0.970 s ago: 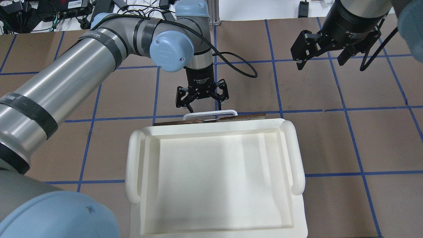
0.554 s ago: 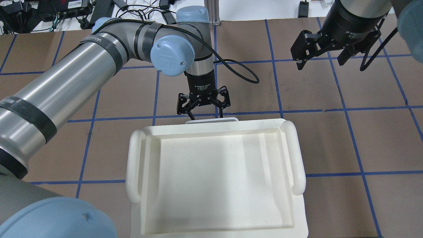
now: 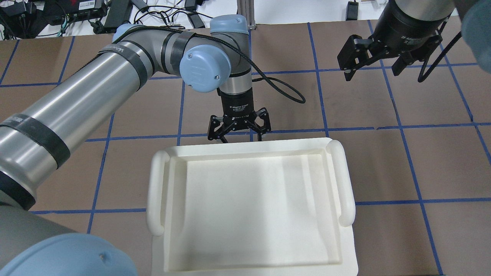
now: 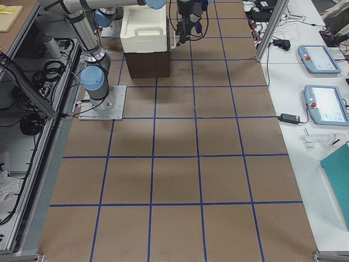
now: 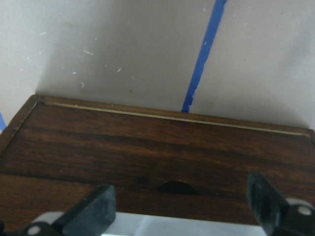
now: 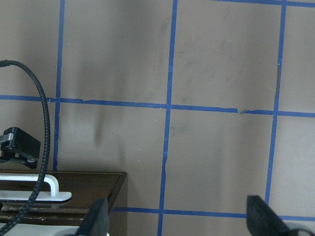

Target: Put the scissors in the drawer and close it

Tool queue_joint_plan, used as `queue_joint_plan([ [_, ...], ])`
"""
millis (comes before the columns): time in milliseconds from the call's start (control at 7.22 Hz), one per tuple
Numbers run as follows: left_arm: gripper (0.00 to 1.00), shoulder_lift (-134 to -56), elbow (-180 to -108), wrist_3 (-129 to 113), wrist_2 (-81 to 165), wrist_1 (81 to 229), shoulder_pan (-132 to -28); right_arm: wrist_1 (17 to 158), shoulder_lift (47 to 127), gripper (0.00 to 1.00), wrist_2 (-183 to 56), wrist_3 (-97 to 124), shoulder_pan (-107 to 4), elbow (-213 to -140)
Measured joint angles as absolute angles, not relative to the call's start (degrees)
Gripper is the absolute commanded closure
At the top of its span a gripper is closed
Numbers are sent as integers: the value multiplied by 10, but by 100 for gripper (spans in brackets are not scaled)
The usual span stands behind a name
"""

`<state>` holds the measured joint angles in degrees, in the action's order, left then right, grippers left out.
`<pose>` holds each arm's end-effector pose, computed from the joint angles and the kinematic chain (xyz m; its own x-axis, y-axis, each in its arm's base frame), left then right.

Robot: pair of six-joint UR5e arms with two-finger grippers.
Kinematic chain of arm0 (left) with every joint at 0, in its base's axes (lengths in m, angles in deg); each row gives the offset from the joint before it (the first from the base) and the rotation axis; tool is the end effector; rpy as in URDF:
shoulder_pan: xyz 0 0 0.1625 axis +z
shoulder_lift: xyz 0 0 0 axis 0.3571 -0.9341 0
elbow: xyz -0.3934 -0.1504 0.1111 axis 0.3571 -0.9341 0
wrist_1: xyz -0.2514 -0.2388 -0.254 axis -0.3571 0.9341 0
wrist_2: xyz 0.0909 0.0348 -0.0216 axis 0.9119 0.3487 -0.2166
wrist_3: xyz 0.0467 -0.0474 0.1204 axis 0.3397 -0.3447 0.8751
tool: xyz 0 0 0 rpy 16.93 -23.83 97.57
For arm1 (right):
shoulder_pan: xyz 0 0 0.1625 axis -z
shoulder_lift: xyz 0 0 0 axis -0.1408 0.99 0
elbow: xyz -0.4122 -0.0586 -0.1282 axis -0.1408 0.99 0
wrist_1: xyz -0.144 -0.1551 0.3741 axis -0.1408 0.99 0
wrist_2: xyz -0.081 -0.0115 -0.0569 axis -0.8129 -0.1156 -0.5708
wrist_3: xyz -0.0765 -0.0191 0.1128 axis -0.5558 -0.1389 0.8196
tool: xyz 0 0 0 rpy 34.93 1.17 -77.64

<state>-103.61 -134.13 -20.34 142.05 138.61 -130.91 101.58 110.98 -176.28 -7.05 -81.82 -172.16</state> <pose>-0.3615 -0.5229 0.2445 -0.9852 -0.1593 -0.0632 -0.1691 0.8433 0.5101 0.1333 -0.4905 0.5062 -0.9974 -0.0722 0.0016 -0.0720 0.9926 -0.0976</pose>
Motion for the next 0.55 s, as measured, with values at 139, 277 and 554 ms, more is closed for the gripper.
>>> queue_joint_plan([
  [139,0,-1035,-1341,-203,1418,1394,-1312,1016,1110,0,-1763,-71,-818,-1722],
  [277,0,-1035,-1341,-203,1416,1398,-1313,1016,1109,0,-1763,-71,-818,-1722],
  [554,0,-1035,-1341,-203,1415,1399,-1313,1017,1109,0,-1763,-71,-818,-1722],
])
